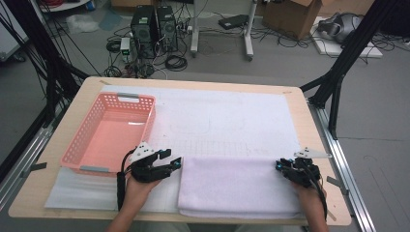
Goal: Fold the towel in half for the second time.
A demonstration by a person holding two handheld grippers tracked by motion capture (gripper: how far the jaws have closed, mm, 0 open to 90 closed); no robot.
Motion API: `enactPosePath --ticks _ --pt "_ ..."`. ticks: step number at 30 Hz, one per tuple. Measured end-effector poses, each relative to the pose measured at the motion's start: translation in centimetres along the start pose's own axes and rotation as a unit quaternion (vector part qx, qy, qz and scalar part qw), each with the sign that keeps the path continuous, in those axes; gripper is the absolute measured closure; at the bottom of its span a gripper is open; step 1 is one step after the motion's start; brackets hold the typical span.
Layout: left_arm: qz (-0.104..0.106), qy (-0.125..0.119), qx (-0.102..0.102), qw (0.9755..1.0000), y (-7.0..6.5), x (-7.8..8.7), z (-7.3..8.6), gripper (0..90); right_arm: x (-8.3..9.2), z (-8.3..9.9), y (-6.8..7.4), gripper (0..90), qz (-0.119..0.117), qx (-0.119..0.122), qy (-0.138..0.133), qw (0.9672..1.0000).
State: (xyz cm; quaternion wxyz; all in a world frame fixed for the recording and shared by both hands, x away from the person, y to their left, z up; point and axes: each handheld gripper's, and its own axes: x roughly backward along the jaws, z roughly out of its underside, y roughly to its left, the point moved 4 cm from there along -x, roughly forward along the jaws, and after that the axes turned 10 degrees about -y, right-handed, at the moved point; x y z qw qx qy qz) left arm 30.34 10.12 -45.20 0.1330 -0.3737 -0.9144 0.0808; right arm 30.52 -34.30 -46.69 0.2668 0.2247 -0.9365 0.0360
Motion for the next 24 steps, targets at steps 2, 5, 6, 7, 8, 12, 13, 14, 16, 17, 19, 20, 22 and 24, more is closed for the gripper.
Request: enactPosePath --ticks 2,5,6,7,8,12,13,14,16,17,19,20,22,24 --pt "-0.002 0.001 0.0 1.0 -0.1 -0.1 0.0 42.9 0.6 -0.1 -0.2 70.3 -0.003 -0.01 -0.015 0.9998" --pt "-0.005 0.003 0.001 1.0 -0.2 -0.5 0.1 42.1 1.6 -0.3 -0.6 69.5 -0.002 -0.013 -0.04 0.9991" --pt "-0.004 0.007 0.0 1.0 -0.2 -0.6 0.1 41.8 1.9 -0.3 -0.8 69.1 0.0 -0.016 -0.042 0.999" --pt "-0.003 0.011 -0.001 0.9999 -0.2 -0.7 0.1 41.5 2.2 -0.3 -1.1 68.7 0.004 -0.019 -0.045 0.9988" --pt "-0.004 0.012 -0.001 0.9999 -0.1 -0.9 0.1 41.2 2.4 -0.2 -1.4 67.9 0.007 -0.026 -0.045 0.9986" --pt "-0.009 0.017 0.009 0.9998 0.3 -1.6 -0.1 40.2 2.7 0.2 -2.2 63.4 0.013 -0.038 -0.047 0.9981" --pt "-0.008 0.022 0.009 0.9997 0.4 -1.9 -0.1 39.8 2.7 0.2 -2.3 61.9 0.014 -0.04 -0.046 0.9981" --pt "-0.008 0.026 0.011 0.9996 0.4 -2.2 -0.1 39.7 2.7 0.2 -2.3 60.8 0.014 -0.043 -0.044 0.998" --pt "-0.003 0.033 0.015 0.9993 0.4 -2.9 0.1 39.7 2.5 0.3 -2.3 57.8 0.014 -0.044 -0.04 0.9982" --pt "-0.002 0.04 0.016 0.9991 0.4 -3.2 0.3 39.7 2.4 0.4 -2.3 56.0 0.014 -0.043 -0.036 0.9983" --pt "0.0 0.051 0.017 0.9985 0.3 -3.7 0.6 39.6 2.2 0.4 -2.3 53.2 0.013 -0.041 -0.032 0.9986" --pt "0.003 0.057 0.017 0.9982 0.2 -3.9 0.8 39.6 2.1 0.5 -2.2 52.1 0.011 -0.042 -0.028 0.9986" --pt "0.007 0.063 0.018 0.9979 0.1 -4.3 1.0 39.6 1.8 0.6 -2.3 49.8 0.012 -0.039 -0.024 0.9989" --pt "0.007 0.075 0.018 0.997 0.0 -4.5 1.0 39.9 1.5 0.8 -2.2 49.1 0.012 -0.041 -0.017 0.999"
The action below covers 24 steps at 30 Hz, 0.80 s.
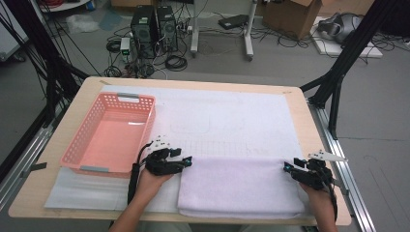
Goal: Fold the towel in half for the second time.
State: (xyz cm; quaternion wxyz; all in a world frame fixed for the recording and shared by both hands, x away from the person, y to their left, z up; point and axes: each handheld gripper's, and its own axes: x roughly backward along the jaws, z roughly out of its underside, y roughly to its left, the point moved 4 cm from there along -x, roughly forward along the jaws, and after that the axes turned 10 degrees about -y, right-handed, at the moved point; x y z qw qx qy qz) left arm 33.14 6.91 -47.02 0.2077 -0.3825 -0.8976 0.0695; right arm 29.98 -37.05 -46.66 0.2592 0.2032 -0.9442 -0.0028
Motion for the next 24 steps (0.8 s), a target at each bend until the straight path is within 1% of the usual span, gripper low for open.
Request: enactPosePath --ticks 2,3,5,6,7,8,9,10,11,12,13,14,15,16,17,18,19,20,22,23,24 --pt "0.001 0.014 -0.003 0.9999 0.0 -0.4 0.0 40.0 -0.3 0.2 0.0 48.1 0.001 0.002 0.008 1.0" --pt "-0.001 0.025 -0.009 0.9997 -0.2 -0.7 0.1 40.5 -0.4 0.3 0.0 47.7 0.001 0.001 0.011 0.9999" --pt "0.003 0.047 -0.024 0.9986 -0.6 -1.2 0.2 42.0 -0.6 0.3 -0.1 45.9 0.001 0.0 0.013 0.9999" --pt "0.005 0.059 -0.033 0.9977 -0.8 -1.5 0.3 43.4 -0.7 0.4 -0.1 45.1 0.001 -0.001 0.014 0.9999" --pt "0.0 0.063 -0.046 0.9969 -1.1 -1.6 0.4 45.1 -0.7 0.4 -0.2 44.6 0.0 -0.007 0.015 0.9999" --pt "0.001 0.065 -0.054 0.9964 -1.2 -1.6 0.4 46.6 -0.7 0.5 -0.3 44.6 -0.002 -0.011 0.014 0.9998" --pt "0.002 0.065 -0.054 0.9964 -1.2 -1.6 0.4 50.4 -0.7 0.5 -0.3 44.9 -0.003 -0.012 0.014 0.9998" --pt "0.008 0.067 -0.052 0.9964 -1.2 -1.5 0.4 55.6 -0.7 0.5 -0.4 46.9 -0.005 -0.009 0.013 0.9999" --pt "0.019 0.069 -0.045 0.9964 -1.3 -1.5 0.5 65.0 -0.7 0.5 -0.3 51.8 -0.011 -0.01 0.013 0.9998" --pt "0.02 0.068 -0.041 0.9966 -1.3 -1.5 0.5 71.4 -0.7 0.5 -0.2 58.8 -0.021 -0.01 0.013 0.9996" --pt "0.02 0.067 -0.038 0.9968 -1.4 -1.5 0.5 74.5 -0.6 0.5 -0.1 65.1 -0.029 -0.011 0.017 0.9994" --pt "0.02 0.066 -0.033 0.9971 -1.3 -1.5 0.5 76.5 -0.6 0.5 0.0 73.9 -0.039 -0.014 0.02 0.9989" --pt "0.02 0.064 -0.028 0.9973 -1.3 -1.4 0.5 77.6 -0.5 0.4 0.2 77.0 -0.04 -0.014 0.024 0.9988" --pt "0.018 0.06 -0.022 0.9978 -1.1 -1.3 0.4 78.5 -0.5 0.3 0.3 79.3 -0.04 -0.011 0.025 0.9988" --pt "0.015 0.056 -0.021 0.9981 -1.0 -1.2 0.2 79.1 -0.5 0.3 0.3 80.4 -0.039 -0.004 0.025 0.9989" --pt "0.011 0.046 -0.017 0.9988 -1.0 -1.1 0.0 79.3 -0.4 0.2 0.3 81.0 -0.037 -0.002 0.022 0.9991" --pt "0.008 0.036 -0.013 0.9992 -0.9 -1.1 -0.2 79.4 -0.3 0.1 0.3 81.6 -0.036 -0.001 0.016 0.9992" --pt "0.004 0.031 -0.016 0.9994 -0.8 -1.0 -0.5 79.5 -0.1 -0.1 0.3 81.9 -0.035 -0.009 0.008 0.9993" --pt "-0.007 0.019 -0.013 0.9997 -0.5 -1.0 -1.0 79.5 -0.1 -0.7 0.1 82.3 -0.034 -0.006 -0.009 0.9994" --pt "-0.014 -0.001 -0.006 0.9999 -0.2 -1.0 -1.3 79.5 -0.1 -0.9 0.1 82.6 -0.032 -0.003 -0.012 0.9994" --pt "-0.02 -0.015 0.004 0.9997 0.1 -1.0 -1.6 79.5 -0.3 -1.3 0.1 82.6 -0.029 0.002 -0.017 0.9994"
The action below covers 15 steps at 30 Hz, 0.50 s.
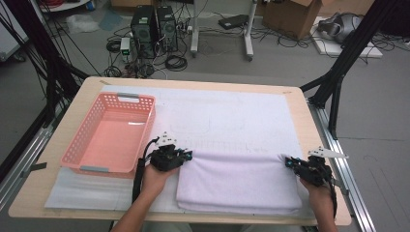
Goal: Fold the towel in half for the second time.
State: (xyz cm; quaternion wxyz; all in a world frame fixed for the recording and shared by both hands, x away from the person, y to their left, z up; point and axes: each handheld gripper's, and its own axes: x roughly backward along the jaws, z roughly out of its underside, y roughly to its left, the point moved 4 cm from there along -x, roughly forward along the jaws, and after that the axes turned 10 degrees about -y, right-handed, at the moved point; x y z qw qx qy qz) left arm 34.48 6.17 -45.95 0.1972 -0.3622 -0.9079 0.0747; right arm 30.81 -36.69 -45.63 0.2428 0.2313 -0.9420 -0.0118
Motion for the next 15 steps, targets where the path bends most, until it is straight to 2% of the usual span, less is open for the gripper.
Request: enactPosePath --ticks 1,3,6,8,11,15 --pt "-0.007 -0.007 0.007 0.9999 0.3 -0.1 -0.1 79.5 -0.2 -0.3 0.0 82.7 0.003 0.003 -0.004 1.0" --pt "-0.018 0.006 -0.001 0.9998 0.9 -0.4 -0.4 79.5 -0.8 -1.1 0.0 82.9 0.008 0.007 -0.012 0.9999" --pt "-0.029 -0.007 -0.005 0.9995 1.2 -0.8 -1.4 79.5 -2.0 -1.8 0.0 83.0 0.021 0.022 -0.01 0.9995" --pt "-0.033 -0.018 -0.002 0.9993 1.5 -1.0 -2.0 79.5 -2.6 -2.2 -0.2 82.9 0.026 0.021 -0.014 0.9993" --pt "-0.042 -0.022 -0.009 0.9988 1.8 -1.7 -2.8 79.4 -3.4 -2.9 -0.7 82.9 0.034 0.014 -0.022 0.9991" --pt "-0.053 -0.026 -0.006 0.9983 2.4 -2.6 -3.9 79.2 -4.5 -3.9 -1.2 82.8 0.045 0.012 -0.023 0.9986"
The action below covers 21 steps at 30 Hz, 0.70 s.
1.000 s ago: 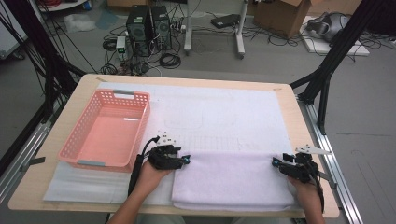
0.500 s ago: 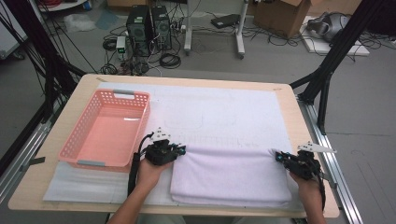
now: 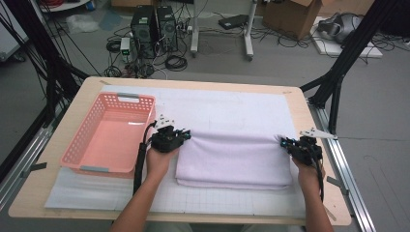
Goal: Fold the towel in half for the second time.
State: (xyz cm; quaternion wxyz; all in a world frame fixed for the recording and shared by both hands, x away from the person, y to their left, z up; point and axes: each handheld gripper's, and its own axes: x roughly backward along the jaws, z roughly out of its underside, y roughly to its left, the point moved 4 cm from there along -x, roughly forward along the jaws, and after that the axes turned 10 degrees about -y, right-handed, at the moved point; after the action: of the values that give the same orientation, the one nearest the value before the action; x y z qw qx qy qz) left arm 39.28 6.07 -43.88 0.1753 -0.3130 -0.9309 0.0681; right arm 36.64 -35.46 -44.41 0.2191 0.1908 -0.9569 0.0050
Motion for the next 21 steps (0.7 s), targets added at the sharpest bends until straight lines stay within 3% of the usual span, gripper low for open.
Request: enactPosePath --ticks 2,5,7,9,10,13,15,18,21 --pt "-0.008 -0.006 0.002 0.9999 0.4 -0.4 -0.2 79.1 -0.5 -0.4 -0.2 82.8 -0.001 -0.011 -0.001 0.9999" --pt "-0.009 0.016 -0.002 0.9998 0.6 -0.8 0.6 77.1 -1.1 -0.6 0.0 81.7 0.003 -0.016 -0.004 0.9998" --pt "-0.008 0.018 -0.001 0.9998 0.6 -0.7 0.8 69.0 -1.4 -0.3 0.0 74.6 0.007 -0.022 0.004 0.9997" --pt "-0.005 0.01 0.014 0.9998 0.5 -0.3 0.9 57.5 -1.5 -0.1 -0.1 66.1 0.012 -0.031 0.009 0.9994" --pt "-0.004 0.011 0.014 0.9998 0.4 -0.1 1.0 53.1 -1.3 -0.1 -0.2 65.6 0.012 -0.038 0.007 0.9992" --pt "0.0 0.018 0.008 0.9998 0.1 0.6 1.4 48.5 -0.4 -0.2 -0.4 62.4 0.015 -0.046 -0.004 0.9988" --pt "0.009 0.039 0.001 0.9992 -0.3 1.1 1.7 46.5 0.5 -0.1 -0.4 62.2 0.012 -0.047 -0.008 0.9988" --pt "0.017 0.028 -0.006 0.9995 -1.0 2.1 1.9 46.4 1.9 0.3 -0.1 62.0 0.004 -0.045 -0.008 0.999" --pt "0.023 0.034 -0.014 0.999 -1.5 3.0 2.4 45.9 3.4 1.1 0.4 61.9 -0.006 -0.045 -0.009 0.9989"
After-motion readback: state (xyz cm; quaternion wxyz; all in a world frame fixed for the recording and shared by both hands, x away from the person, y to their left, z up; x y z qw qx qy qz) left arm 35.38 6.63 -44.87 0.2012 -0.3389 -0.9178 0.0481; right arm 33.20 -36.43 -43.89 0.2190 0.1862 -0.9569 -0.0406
